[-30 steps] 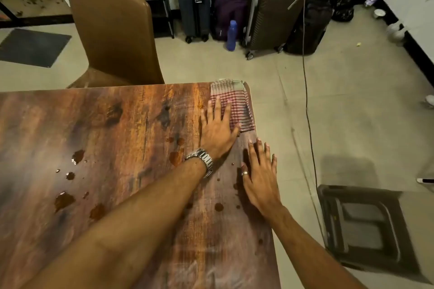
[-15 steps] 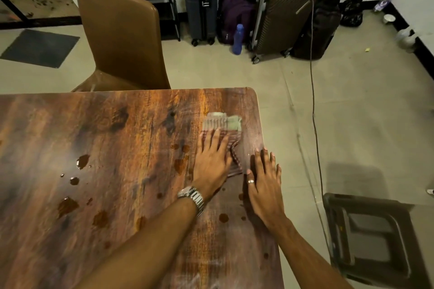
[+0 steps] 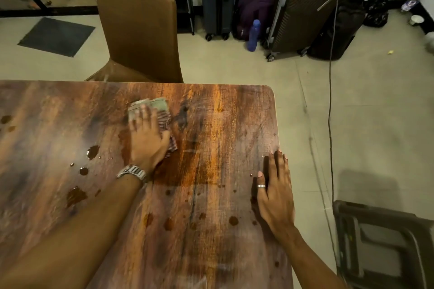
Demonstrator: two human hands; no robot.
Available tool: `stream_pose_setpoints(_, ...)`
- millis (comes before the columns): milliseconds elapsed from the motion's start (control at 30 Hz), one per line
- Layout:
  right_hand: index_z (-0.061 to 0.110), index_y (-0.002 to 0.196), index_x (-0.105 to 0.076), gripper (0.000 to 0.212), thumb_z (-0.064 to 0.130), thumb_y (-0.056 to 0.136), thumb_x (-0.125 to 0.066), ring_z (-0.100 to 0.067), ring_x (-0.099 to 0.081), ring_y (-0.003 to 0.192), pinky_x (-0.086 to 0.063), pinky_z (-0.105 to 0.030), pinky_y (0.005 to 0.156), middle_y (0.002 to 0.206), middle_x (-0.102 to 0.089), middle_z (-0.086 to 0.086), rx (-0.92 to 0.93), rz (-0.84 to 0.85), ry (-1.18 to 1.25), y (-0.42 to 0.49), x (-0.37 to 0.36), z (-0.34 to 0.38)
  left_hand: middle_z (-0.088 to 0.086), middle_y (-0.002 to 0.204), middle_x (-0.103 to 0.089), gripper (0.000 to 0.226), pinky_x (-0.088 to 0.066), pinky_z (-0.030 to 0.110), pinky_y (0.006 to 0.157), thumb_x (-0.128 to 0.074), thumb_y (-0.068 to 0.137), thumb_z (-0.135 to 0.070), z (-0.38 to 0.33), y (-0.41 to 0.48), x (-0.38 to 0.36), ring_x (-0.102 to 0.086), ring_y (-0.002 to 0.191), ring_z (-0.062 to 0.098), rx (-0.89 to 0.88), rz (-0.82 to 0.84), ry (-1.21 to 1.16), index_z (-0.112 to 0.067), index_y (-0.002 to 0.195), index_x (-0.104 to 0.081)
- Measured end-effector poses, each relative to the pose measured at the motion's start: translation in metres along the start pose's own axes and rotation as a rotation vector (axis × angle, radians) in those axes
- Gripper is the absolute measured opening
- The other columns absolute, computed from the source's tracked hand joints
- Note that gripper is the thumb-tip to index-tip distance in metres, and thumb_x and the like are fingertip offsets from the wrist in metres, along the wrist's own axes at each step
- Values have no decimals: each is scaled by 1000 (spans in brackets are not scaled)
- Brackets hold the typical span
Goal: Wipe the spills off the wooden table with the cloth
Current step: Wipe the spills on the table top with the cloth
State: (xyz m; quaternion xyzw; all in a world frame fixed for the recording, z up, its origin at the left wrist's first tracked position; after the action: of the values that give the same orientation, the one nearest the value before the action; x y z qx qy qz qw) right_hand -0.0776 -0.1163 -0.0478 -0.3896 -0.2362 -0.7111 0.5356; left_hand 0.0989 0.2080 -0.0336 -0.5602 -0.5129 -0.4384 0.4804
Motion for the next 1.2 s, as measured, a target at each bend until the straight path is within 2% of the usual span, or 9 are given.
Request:
stream_pose_setpoints(100, 31, 155, -3, 61, 49, 100, -23, -13, 1, 151, -19, -48, 120, 165, -2, 6, -11, -19, 29, -1, 2, -1, 18, 171, 6, 78, 0, 56, 128, -13, 99, -57, -69, 8, -16, 7, 159, 34, -93, 8, 47, -18, 165, 1)
stream_pose_setpoints(233, 41, 152, 8, 60, 51, 99, -20, -9, 0, 151, -19, -46, 120, 164, -1, 11, -35, -51, 84, -3, 3, -3, 14, 171, 9, 72, 6, 54, 128, -14, 101, -58, -181, -4, -38, 10, 159, 31, -261, 41, -20, -25, 164, 0)
stream_pose_setpoints(367, 32, 155, 0, 61, 46, 98, -18, -7, -1, 150, -20, -46, 121, 164, -4, 9, -26, -87, 152, -3, 2, -6, 17, 171, 9, 69, 0, 56, 128, -18, 103, -52, -276, -17, -57, 9, 159, 34, -352, 103, -57, -24, 164, -2)
stream_pose_setpoints(433, 29, 156, -2, 63, 44, 97, -18, -7, -2, 150, -19, -44, 121, 164, -6, 8, -25, -97, 126, -3, 0, -7, 18, 171, 5, 70, 0, 57, 128, -22, 103, -50, -300, -10, -61, 6, 159, 35, -358, 129, -54, -23, 165, -4)
stream_pose_setpoints(633, 36, 154, 7, 63, 45, 96, -16, -6, 2, 150, -11, -36, 121, 163, 0, 12, -27, -74, 64, -2, -6, -11, 14, 172, -1, 65, 3, 53, 129, -26, 104, -47, -315, 33, -58, 3, 160, 31, -401, 150, -31, -25, 164, -13)
stream_pose_setpoints(733, 40, 151, 11, 61, 47, 97, -16, -6, 3, 150, -8, -34, 121, 162, 1, 13, -34, -57, 25, -3, -6, -12, 13, 172, 2, 65, 1, 53, 129, -23, 104, -45, -290, 57, -52, 4, 160, 30, -379, 149, -28, -25, 164, -10)
stream_pose_setpoints(833, 33, 153, 7, 61, 44, 98, -16, -6, 4, 150, -6, -34, 122, 163, 3, 12, -32, -45, -18, -3, -5, -10, 10, 173, 0, 65, -4, 54, 129, -23, 104, -45, -229, 83, -40, 1, 160, 30, -297, 135, -35, -23, 164, -10)
stream_pose_setpoints(1000, 31, 154, 8, 62, 41, 98, -17, -8, 5, 150, -4, -35, 122, 163, 3, 8, -30, -15, -80, -4, -6, -7, 13, 171, -16, 62, -6, 52, 129, -28, 103, -40, -59, 112, -3, -13, 158, 33, -104, 75, -26, -19, 161, -27)
stream_pose_setpoints(1200, 35, 153, 10, 62, 42, 98, -19, -8, 3, 150, -8, -40, 121, 161, 8, 15, -10, -23, -116, -1, -9, -9, 22, 170, -12, 77, 2, 50, 129, -18, 92, -41, 148, 84, 38, -7, 158, 39, 131, 7, -23, -11, 163, -23)
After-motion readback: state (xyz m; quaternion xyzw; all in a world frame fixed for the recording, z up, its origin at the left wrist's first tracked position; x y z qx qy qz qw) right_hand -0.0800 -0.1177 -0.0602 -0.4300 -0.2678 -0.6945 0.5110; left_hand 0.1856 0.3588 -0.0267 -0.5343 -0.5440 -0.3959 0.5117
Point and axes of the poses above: each hand's wrist, its own y-axis towards the middle knuckle, its own x-axis out of the back of the hand, z = x × y, the point moved 7 cm from there along y, towards the middle knuckle
